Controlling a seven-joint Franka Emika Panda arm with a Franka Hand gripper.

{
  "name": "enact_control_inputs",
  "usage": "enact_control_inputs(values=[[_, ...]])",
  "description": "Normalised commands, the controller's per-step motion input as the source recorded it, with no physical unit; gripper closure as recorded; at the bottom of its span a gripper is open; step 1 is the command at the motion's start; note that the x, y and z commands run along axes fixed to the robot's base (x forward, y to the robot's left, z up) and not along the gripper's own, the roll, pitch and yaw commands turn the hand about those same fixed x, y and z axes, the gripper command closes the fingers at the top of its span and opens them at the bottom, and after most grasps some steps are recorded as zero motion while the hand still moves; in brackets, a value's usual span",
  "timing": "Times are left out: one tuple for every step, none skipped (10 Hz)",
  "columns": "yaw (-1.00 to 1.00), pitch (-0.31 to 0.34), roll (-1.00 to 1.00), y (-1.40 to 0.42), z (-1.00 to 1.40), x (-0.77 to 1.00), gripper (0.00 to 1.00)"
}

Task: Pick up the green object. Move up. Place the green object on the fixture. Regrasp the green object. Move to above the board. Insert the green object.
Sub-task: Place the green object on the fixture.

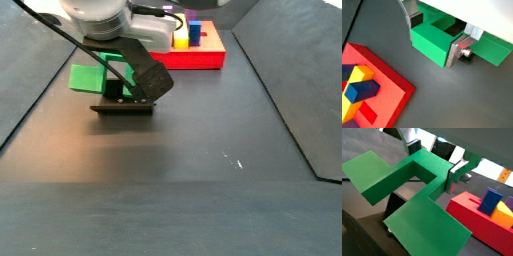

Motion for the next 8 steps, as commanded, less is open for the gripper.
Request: enact_control_inputs(values=[[-0.05,-0.023,-0.10,0.00,-0.22,0.00,1.00],[-0.02,-0.091,-0.08,0.00,-0.28,0.00,1.00],[-0.02,-0.074,0.00,0.00,-0.27,-0.02,1.00],[-0.05,0.000,0.00,0.00,-0.17,0.00,1.00],[-0.05,0.006,0.00,0.00,-0.13,0.00,1.00],[-0.02,0.051,0.07,0.00,-0.13,0.00,1.00],[0.00,0.000,0.03,0.00,-0.06,0.00,1.00],[0.00,0.000,0.04,0.00,-0.03,0.00,1.00]])
